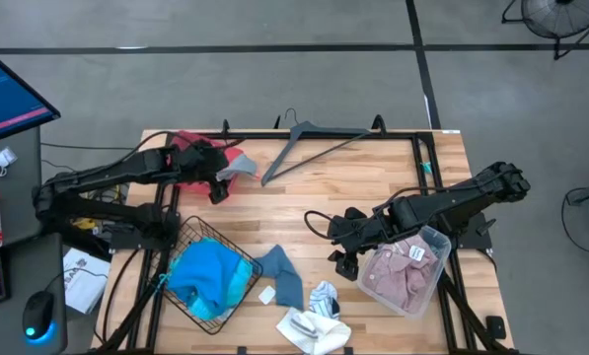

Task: Pick & Place Cloths
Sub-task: Put the gray sock into the red bin

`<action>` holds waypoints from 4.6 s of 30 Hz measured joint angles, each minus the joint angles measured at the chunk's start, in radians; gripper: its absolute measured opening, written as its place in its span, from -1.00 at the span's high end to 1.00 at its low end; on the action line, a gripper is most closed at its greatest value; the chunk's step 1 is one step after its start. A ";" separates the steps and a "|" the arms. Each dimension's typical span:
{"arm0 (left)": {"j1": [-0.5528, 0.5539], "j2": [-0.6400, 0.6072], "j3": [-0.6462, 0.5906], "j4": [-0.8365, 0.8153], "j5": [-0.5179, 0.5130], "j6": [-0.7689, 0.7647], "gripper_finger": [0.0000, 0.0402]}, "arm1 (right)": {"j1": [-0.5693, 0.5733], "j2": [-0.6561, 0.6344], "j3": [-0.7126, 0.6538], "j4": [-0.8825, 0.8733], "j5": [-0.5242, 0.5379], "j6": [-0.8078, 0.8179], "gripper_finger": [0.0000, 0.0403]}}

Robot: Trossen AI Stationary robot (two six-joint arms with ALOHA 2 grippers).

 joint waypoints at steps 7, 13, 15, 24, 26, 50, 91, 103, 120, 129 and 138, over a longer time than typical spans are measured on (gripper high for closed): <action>-0.001 0.020 0.000 0.021 -0.030 -0.091 -0.57 | 0.000 0.000 0.000 0.000 0.000 0.000 -0.12; -0.001 0.123 0.000 0.040 -0.063 -0.101 -0.53 | 0.000 0.000 0.000 0.000 0.000 0.000 -0.12; 0.003 0.164 0.000 0.048 -0.066 -0.101 -0.54 | 0.000 0.000 0.000 0.000 0.000 0.000 -0.12; 0.039 0.359 0.000 0.128 -0.067 -0.035 -0.54 | 0.000 0.000 0.000 0.000 0.000 0.000 -0.12; 0.045 0.394 0.000 0.154 -0.073 -0.007 -0.54 | 0.000 0.000 0.000 0.000 0.000 0.000 -0.12; 0.018 0.689 0.000 0.215 -0.250 0.183 0.06 | 0.000 0.000 0.000 0.000 0.000 0.006 -0.12; 0.044 0.059 -0.062 0.143 0.124 -0.057 0.59 | 0.000 0.000 0.000 0.000 0.000 0.024 -0.12; -0.033 0.267 -0.074 0.388 0.005 0.144 -0.35 | 0.000 0.000 0.000 0.000 0.000 0.026 -0.12; -0.010 0.695 -0.021 0.389 -0.386 0.353 -0.45 | 0.000 0.000 0.000 0.000 0.000 0.027 -0.12; 0.027 0.711 -0.016 0.389 -0.427 0.349 0.19 | 0.000 0.000 0.000 0.000 0.000 0.045 -0.12; 0.021 0.654 0.002 0.379 -0.412 0.305 0.98 | 0.000 0.000 0.000 0.000 0.000 0.045 -0.12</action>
